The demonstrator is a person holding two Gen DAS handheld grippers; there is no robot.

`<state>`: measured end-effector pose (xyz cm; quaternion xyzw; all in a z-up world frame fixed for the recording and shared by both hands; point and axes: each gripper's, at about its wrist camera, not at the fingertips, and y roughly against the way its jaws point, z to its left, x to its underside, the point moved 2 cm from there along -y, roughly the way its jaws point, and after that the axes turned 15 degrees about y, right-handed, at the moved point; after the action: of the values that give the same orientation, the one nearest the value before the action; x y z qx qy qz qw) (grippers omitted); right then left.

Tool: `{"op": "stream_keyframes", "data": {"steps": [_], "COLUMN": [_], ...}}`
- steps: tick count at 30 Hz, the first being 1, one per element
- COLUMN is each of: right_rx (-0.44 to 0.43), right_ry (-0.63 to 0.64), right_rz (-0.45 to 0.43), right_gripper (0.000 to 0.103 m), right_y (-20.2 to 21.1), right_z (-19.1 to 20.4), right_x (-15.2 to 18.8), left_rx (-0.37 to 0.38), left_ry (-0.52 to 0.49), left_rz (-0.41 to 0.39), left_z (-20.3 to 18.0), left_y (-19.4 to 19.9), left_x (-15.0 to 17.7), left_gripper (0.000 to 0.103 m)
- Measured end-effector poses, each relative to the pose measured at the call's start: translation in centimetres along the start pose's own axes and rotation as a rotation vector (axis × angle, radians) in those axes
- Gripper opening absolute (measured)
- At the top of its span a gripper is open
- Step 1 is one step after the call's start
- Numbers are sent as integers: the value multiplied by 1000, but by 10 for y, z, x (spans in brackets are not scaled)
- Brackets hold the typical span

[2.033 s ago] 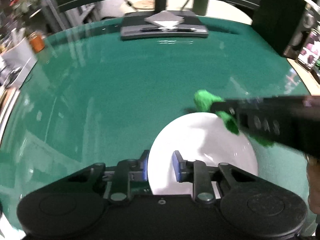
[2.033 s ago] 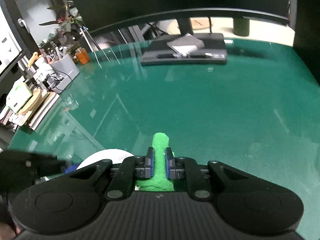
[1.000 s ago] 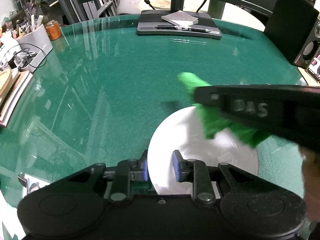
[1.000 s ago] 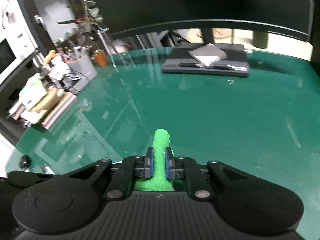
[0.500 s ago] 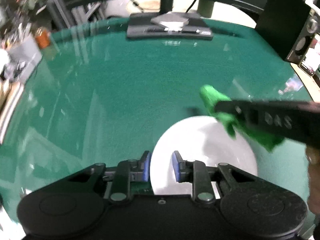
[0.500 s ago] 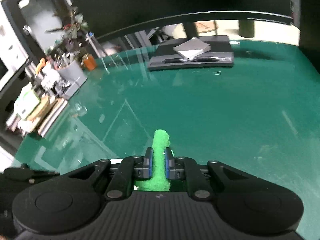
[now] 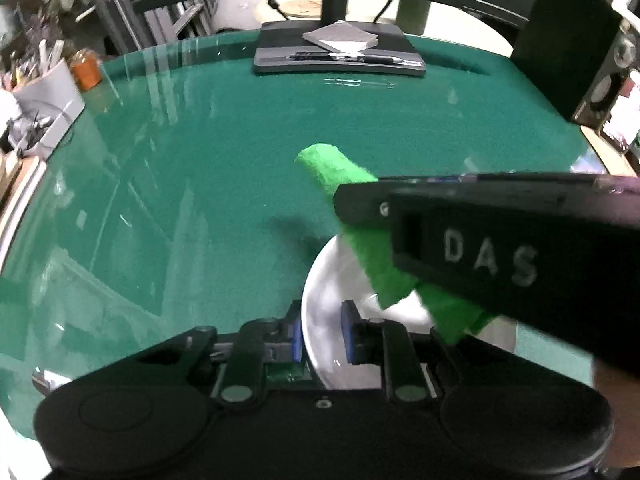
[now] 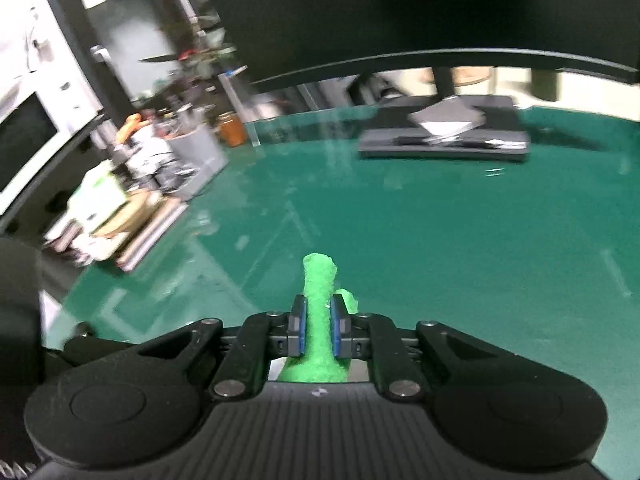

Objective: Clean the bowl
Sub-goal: 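Rub the green cloth around the white bowl interior with the right gripper, then sweep the green cloth over the bowl rim beside the left gripper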

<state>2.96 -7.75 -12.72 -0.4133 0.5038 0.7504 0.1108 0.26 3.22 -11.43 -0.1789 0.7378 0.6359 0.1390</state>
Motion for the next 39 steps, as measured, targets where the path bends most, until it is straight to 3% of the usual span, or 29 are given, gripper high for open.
{"op": "stream_keyframes", "data": {"steps": [5,11,18,22,30,39], "right_rx": [94,16,86,122,95,11], "right_ry": [-35,37,-44,-51,-52,1], "right_rz": [8,-3,7,23,14,1], "right_gripper": [13,12,13,13,12,12], "right_y": [5,-1,4,10,11,2], "right_z": [-22,5,-21,-31,-27,-3], "right_x": [-2,-6,3,6,5,3], "left_rx": [-1,1,-1,27,54,19], "left_ry": [3,18,24,-20,-120,-56], "left_rz": [-3,1,1,41,42,28], "left_z": [-1,0,-1,-6,-19,-17], "left_y": [1,2,4,8,-4,1], "left_x": [1,4,6,5,-14,6], "left_gripper": [20,19,19,18,20,19]}}
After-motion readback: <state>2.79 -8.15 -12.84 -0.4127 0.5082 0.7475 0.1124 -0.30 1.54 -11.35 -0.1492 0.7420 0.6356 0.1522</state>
